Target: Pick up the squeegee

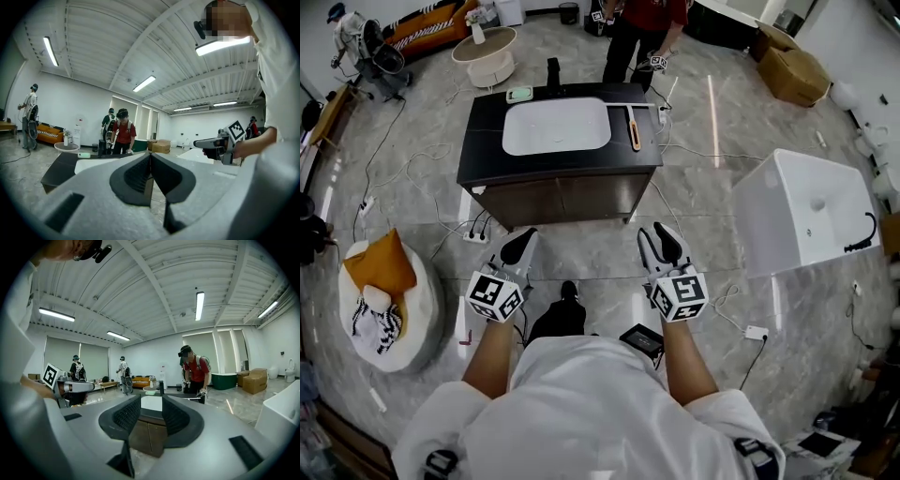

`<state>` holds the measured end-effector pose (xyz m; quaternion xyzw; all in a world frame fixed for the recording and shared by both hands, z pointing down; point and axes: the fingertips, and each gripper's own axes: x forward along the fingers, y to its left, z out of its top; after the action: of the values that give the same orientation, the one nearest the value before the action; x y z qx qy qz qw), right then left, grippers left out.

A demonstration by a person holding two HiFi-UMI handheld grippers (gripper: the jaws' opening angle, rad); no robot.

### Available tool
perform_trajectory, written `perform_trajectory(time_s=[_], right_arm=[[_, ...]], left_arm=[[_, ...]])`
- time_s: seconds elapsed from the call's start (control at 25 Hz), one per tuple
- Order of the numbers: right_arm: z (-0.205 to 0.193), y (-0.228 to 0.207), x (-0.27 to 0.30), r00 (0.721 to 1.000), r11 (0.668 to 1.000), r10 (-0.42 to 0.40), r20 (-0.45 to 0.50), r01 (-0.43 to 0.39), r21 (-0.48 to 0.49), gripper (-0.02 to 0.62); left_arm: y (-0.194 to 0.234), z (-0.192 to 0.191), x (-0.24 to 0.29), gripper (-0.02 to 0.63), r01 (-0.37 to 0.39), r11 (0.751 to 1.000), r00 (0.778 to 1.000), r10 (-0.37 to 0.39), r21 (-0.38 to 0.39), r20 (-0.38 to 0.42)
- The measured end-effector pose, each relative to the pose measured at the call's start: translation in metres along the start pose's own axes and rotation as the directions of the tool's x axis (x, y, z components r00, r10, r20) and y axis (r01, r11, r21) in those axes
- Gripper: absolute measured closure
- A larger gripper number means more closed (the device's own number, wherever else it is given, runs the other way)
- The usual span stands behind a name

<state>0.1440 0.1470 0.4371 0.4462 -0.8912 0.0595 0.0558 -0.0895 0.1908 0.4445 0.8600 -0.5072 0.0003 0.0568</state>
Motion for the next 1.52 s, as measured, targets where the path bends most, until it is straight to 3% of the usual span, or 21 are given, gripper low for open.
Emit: perform_trajectory(time_s=[0.48,0.76,1.16,1.52], right_arm=[[0.021,-0.039,0.129,0.998,0.999,-0.041,-0.047,0.041,0.009,0.472],[0.03,-0.053,0.18,0.996,0.998,-0.068,-0.06,0.069,0.006,0.482],[0.028,-0.1,0.227,0.993,0.995,-0.089,-0.076,0.092,0.034,0.505],[0.023,-0.168,0.293,0.994,0.997,-0.042,-0.105,0.049,0.058,0.502]], left_arm=[[0.108,0.012,0.099,0.592,0.054,0.999,0.998,-0.054,-0.008,-0.021],[0.147,0.019,0.147,0.592,0.1,0.995,0.995,-0.1,-0.009,-0.019],[0.174,0.015,0.214,0.592,0.121,0.992,0.992,-0.123,-0.029,-0.041],[0.194,0.016,0.293,0.592,0.111,0.994,0.989,-0.113,-0.021,-0.098]])
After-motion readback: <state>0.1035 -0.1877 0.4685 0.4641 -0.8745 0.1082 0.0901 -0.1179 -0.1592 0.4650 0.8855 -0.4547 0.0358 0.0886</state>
